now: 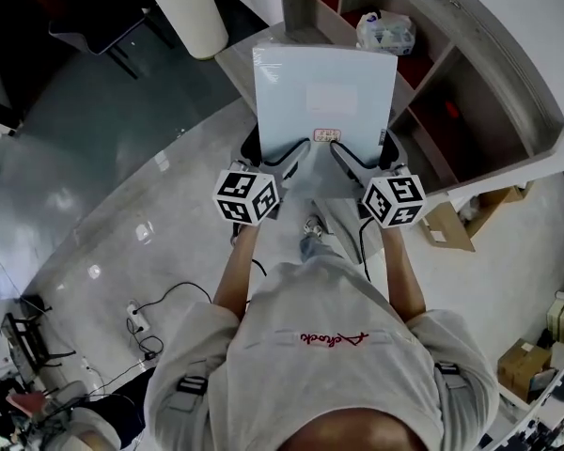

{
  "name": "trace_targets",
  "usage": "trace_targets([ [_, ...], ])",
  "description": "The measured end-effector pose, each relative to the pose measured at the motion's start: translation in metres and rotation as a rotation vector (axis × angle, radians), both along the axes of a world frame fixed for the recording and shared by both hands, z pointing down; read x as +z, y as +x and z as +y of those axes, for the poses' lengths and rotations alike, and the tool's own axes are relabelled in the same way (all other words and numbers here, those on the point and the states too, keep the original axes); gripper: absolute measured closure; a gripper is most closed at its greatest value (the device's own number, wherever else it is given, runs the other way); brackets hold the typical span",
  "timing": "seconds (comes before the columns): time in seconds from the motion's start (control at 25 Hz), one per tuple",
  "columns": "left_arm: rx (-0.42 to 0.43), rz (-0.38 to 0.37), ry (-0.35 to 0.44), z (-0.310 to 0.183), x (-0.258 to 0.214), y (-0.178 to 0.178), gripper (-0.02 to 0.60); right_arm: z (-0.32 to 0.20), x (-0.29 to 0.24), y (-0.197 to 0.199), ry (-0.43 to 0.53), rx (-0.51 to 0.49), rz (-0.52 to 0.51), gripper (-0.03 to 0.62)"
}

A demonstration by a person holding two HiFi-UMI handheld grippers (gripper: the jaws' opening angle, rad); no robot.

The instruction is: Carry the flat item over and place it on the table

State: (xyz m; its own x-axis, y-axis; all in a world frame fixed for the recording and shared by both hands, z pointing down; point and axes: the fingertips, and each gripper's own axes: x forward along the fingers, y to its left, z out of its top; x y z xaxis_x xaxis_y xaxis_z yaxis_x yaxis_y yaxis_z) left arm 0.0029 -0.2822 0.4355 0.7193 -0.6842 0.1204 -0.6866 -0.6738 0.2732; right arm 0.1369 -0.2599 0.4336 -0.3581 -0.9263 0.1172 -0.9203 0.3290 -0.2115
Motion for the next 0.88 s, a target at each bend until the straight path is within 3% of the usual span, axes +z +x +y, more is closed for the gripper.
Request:
trace_targets([
  [0.44,-0.01,-0.037,-0.011,-0.063,0.003,0.017,0.11,-0.065,0.007,0.017,-0.017,-0.018,-0.03,0.079],
  [0.88,-0.033,-0.04,-0.022,-0.091,0.011,0.007,0.11,-0.096,0.015,0.008,-0.042,-0.032,-0.034,0.079],
])
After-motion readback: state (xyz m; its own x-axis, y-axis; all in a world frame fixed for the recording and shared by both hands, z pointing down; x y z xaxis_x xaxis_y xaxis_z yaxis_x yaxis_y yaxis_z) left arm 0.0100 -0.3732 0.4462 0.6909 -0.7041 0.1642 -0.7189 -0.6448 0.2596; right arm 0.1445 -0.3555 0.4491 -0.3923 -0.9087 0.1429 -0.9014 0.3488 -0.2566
